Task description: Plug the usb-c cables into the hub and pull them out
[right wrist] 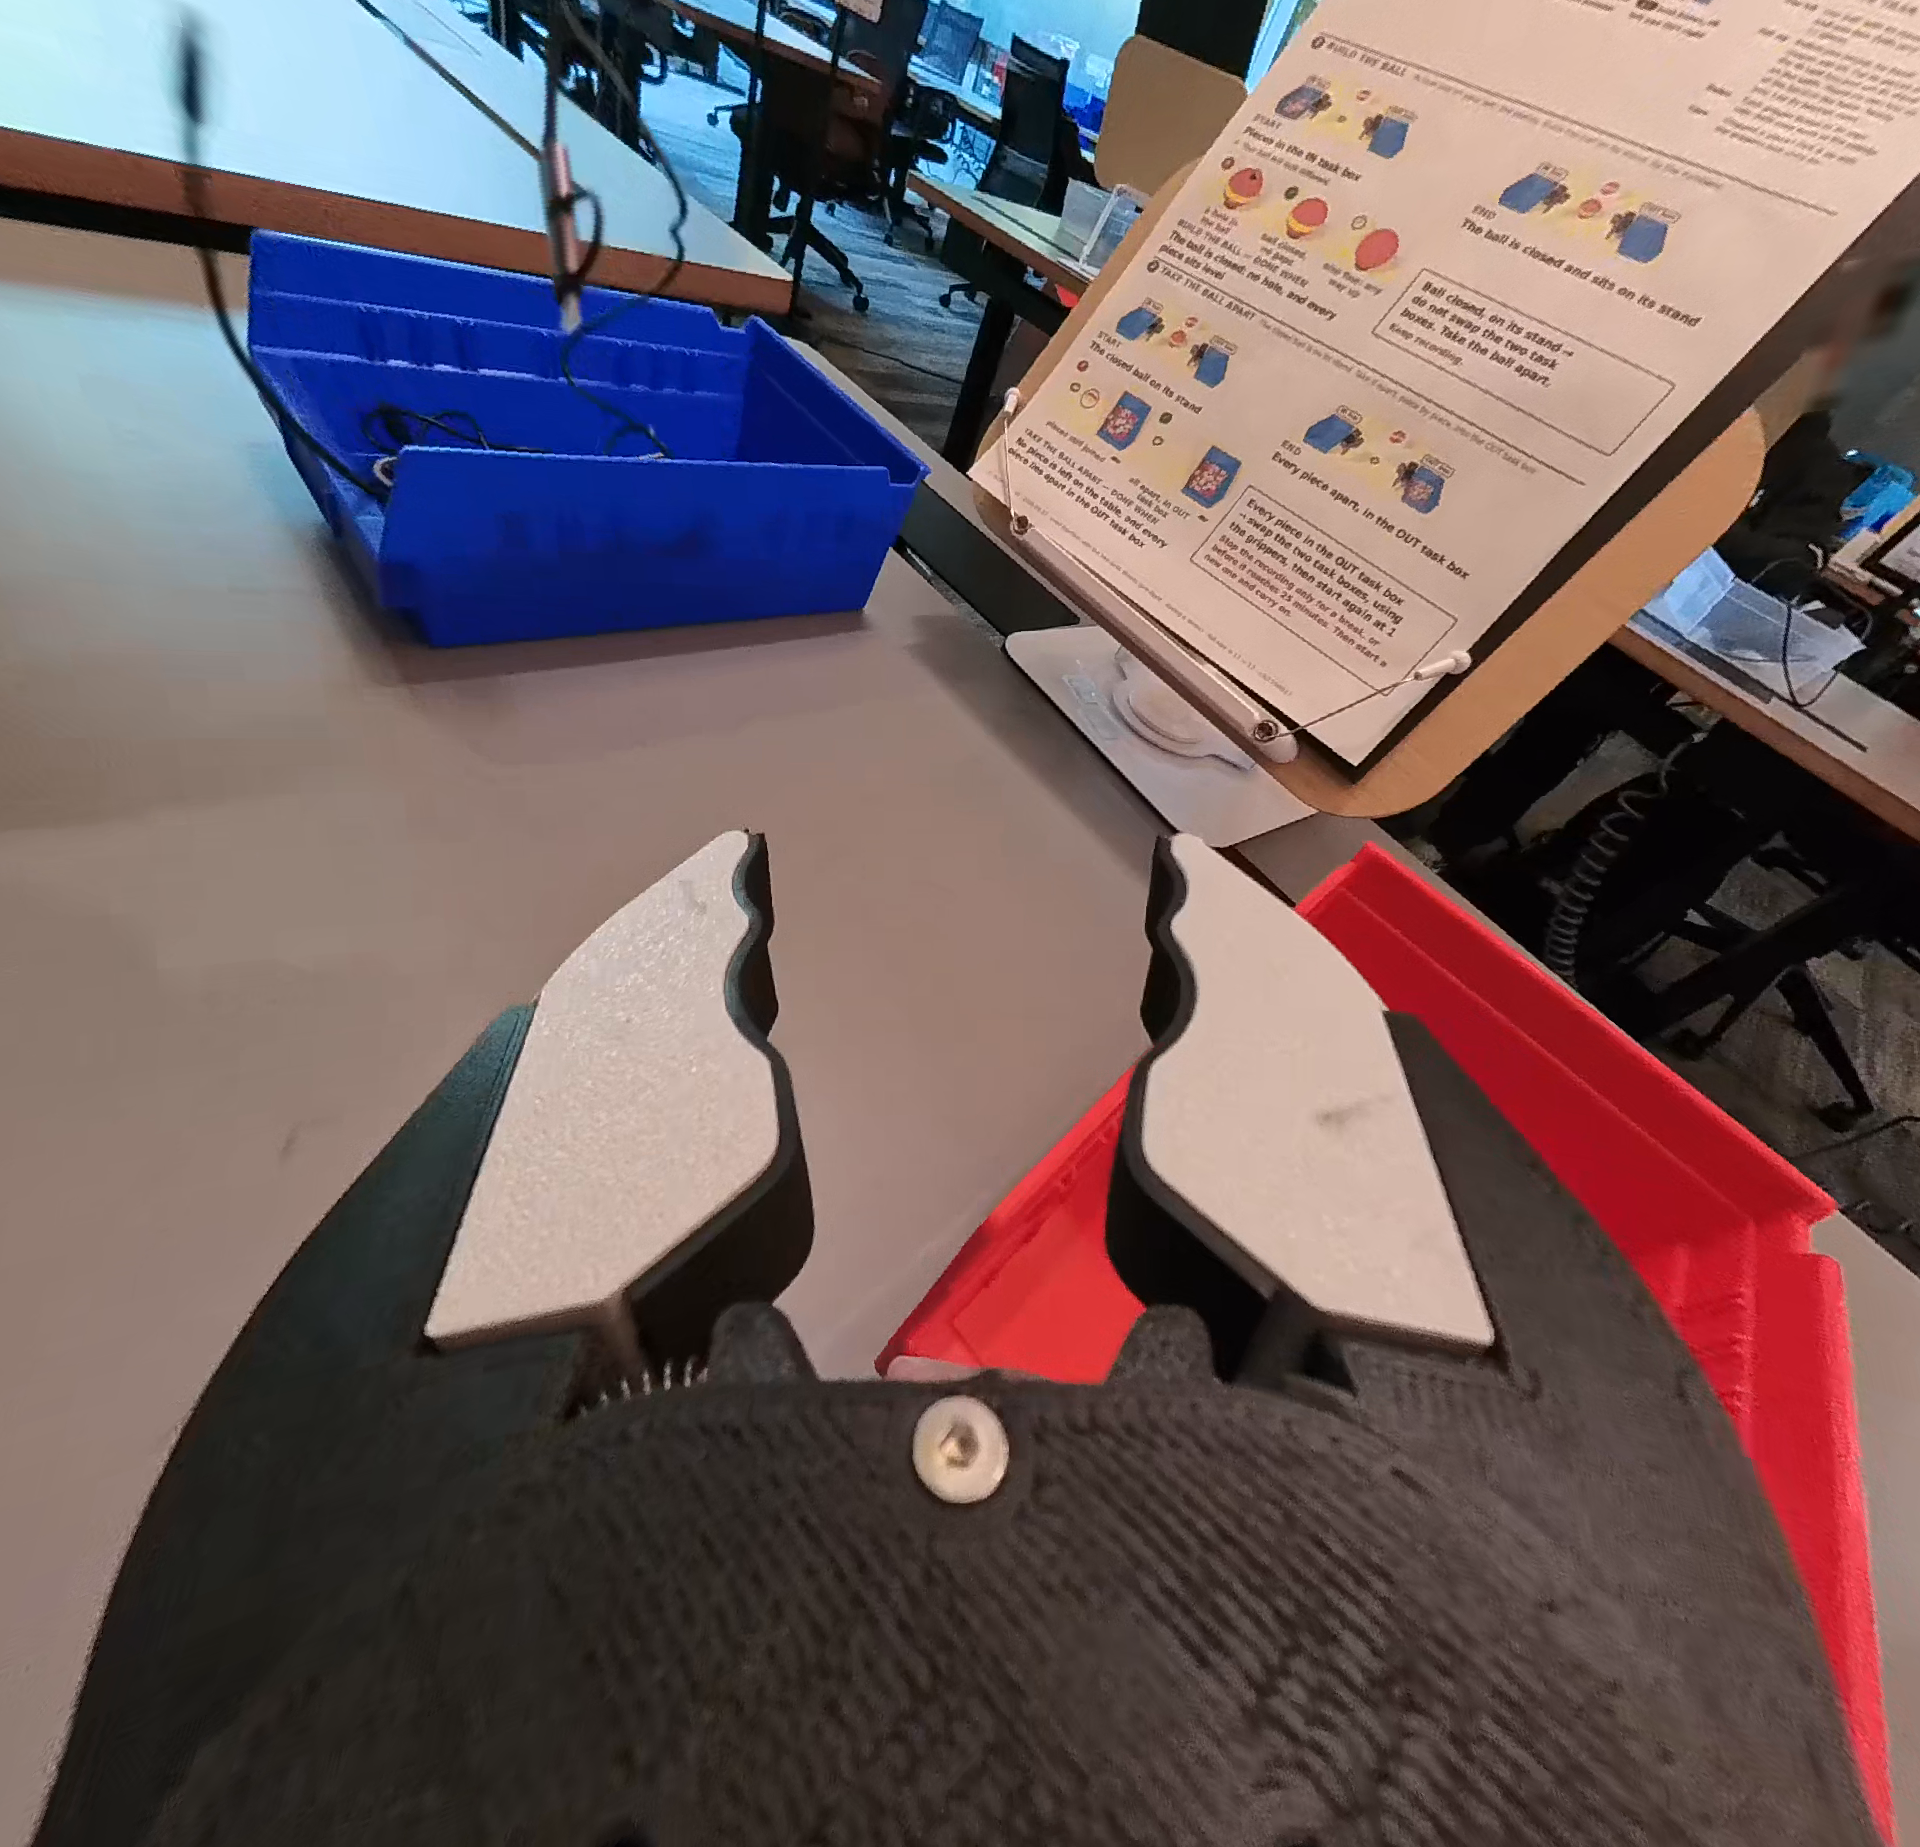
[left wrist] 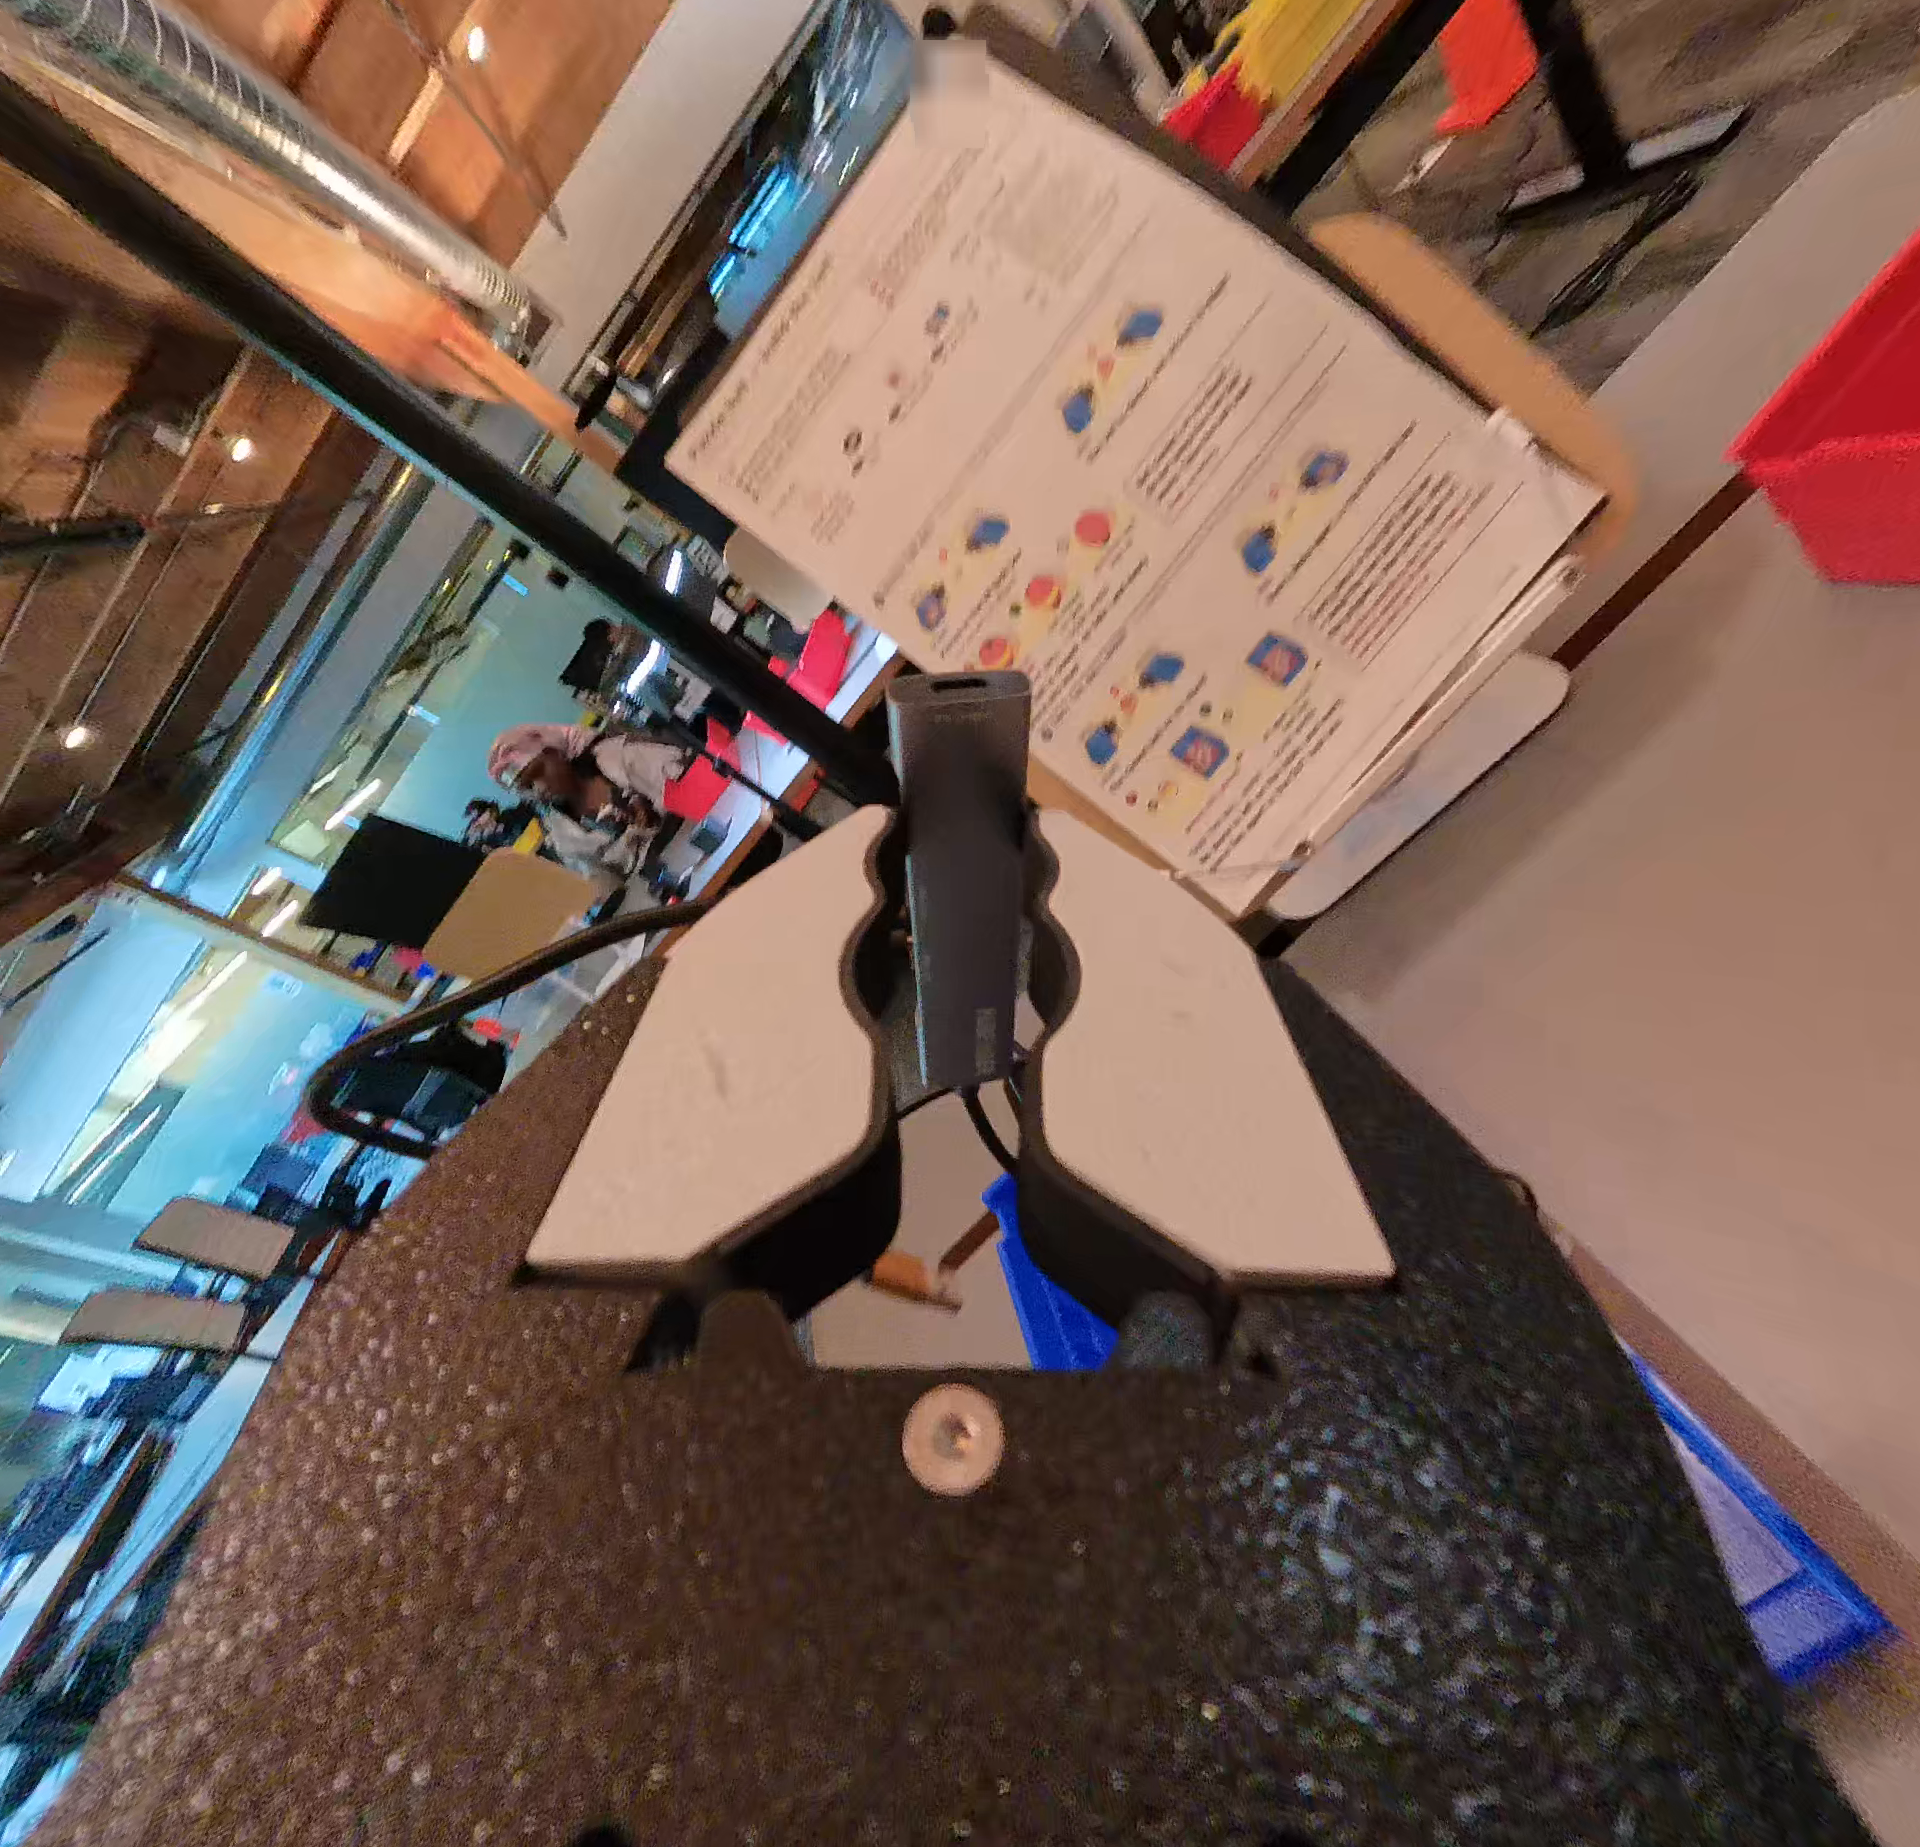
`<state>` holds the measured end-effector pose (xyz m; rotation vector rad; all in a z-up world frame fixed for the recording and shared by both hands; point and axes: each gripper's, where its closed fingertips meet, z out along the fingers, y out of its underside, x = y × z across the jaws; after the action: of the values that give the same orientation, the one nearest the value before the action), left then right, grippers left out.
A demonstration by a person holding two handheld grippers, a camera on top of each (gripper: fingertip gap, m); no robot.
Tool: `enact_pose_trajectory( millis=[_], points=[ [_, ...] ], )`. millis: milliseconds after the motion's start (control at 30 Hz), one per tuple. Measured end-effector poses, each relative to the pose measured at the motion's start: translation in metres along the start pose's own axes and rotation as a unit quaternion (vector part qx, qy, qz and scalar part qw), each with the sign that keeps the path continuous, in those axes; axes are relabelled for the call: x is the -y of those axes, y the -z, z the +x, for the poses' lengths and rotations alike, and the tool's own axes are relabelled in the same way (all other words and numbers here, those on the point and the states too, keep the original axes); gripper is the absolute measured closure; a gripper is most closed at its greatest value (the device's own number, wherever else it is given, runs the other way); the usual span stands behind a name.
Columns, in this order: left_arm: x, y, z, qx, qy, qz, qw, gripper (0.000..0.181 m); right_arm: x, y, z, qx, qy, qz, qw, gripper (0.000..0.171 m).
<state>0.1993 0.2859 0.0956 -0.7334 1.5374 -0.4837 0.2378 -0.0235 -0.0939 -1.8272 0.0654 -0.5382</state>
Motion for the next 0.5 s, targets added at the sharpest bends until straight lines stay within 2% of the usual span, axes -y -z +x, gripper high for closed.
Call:
enact_pose_trajectory(
  millis=[100, 233, 367, 500],
  points=[
    [-0.015, -0.007, 0.011, -0.005, 0.047, 0.013, 0.999, 0.16, 0.001, 0.0, -0.001, -0.001, 0.005, 0.0, 1.0, 0.101],
    [0.008, -0.003, 0.025, -0.043, 0.081, 0.073, 0.993, 0.16, 0.006, 0.001, 0.003, -0.011, 0.005, 0.012, 1.0, 0.101],
    [0.068, 0.019, 0.025, -0.057, 0.105, 0.156, 0.98, 0.16, 0.014, 0.004, 0.006, -0.021, 0.0, 0.033, 0.999, 0.101],
    [0.15, 0.065, 0.014, -0.075, 0.142, 0.27, 0.949, 0.16, 0.026, 0.011, 0.005, -0.029, 0.011, 0.051, 0.998, 0.102]
  ],
)
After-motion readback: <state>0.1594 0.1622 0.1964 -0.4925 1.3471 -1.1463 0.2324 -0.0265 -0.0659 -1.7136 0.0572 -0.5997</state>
